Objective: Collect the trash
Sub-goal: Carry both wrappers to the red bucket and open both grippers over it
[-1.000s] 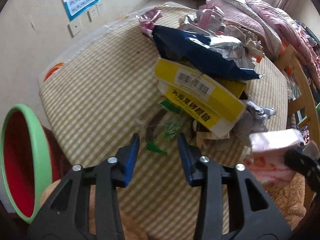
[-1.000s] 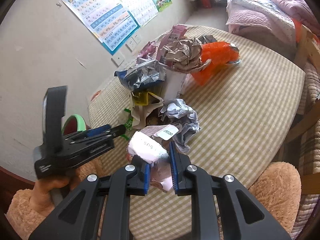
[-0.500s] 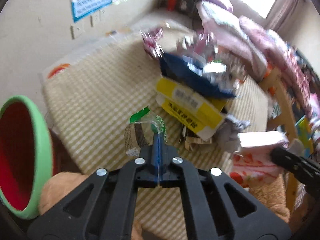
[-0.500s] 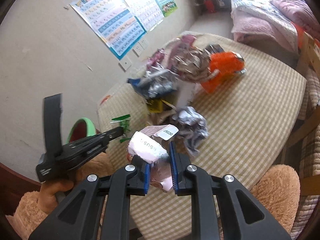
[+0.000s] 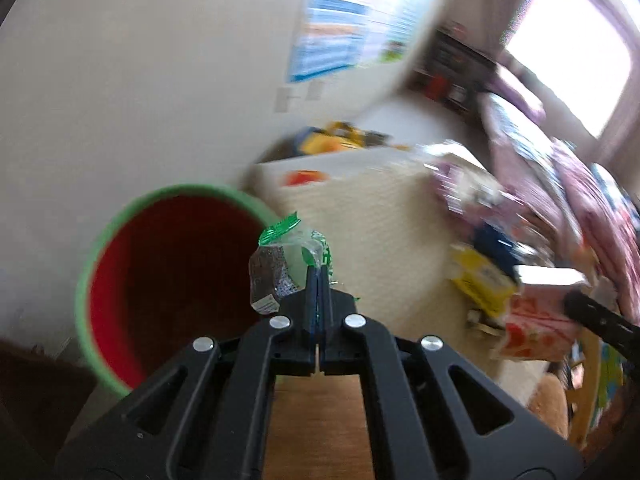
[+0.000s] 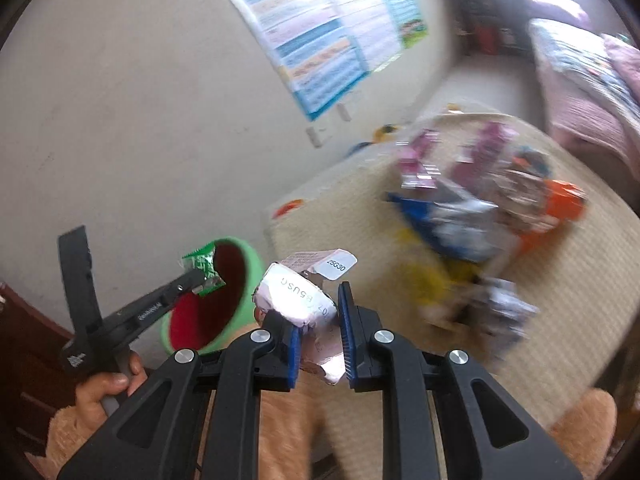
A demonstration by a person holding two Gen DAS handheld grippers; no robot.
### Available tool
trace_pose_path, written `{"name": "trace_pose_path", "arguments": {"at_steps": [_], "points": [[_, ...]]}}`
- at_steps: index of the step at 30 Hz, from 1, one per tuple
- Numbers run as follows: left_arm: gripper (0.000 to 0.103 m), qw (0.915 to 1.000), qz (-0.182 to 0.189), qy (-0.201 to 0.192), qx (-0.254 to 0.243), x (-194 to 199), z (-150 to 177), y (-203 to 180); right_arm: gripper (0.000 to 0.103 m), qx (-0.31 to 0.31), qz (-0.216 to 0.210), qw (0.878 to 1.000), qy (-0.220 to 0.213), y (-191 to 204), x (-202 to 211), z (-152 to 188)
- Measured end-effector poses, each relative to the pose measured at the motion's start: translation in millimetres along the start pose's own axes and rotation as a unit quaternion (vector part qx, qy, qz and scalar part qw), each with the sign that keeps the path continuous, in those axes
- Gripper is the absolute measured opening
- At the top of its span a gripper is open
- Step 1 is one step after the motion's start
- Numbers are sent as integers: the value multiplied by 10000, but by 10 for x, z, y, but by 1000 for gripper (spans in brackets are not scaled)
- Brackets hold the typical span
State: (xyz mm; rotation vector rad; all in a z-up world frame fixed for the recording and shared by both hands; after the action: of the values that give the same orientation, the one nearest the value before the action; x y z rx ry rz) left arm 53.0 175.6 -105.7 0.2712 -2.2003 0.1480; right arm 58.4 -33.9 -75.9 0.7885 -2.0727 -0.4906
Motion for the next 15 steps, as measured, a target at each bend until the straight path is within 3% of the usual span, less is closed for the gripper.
{"name": "trace_pose_path", "arguments": {"at_steps": [4,11,13,15], "points": [[0,9984,-456,134,312,-144,22,490,16,351,-229,9989,229,354,-511,-129],[0,9951,-510,537,648,-427,125,908,19,770,-303,9938,741,788,-1374,-175],[11,9938,-504,603,784,-474,154,962,22,834,-291,9926,832,842,-1537,-171],[50,9927,-473,600,928,-475,191,1024,32,806,-258,9927,860,831,-1608,-173]]}}
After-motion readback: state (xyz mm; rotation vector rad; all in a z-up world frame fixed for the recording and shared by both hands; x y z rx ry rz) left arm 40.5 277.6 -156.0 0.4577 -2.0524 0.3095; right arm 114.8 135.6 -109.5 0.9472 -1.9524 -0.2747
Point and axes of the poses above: each gripper's, at about its wrist camera, not at the fingertips, and x roughly against the way its jaws point, y to its left, z to its underside, the point moved 4 cm from there along -x, roughly the way its jaws point, and after that the axes turned 14 degrees about -z, right-handed, at the moved point
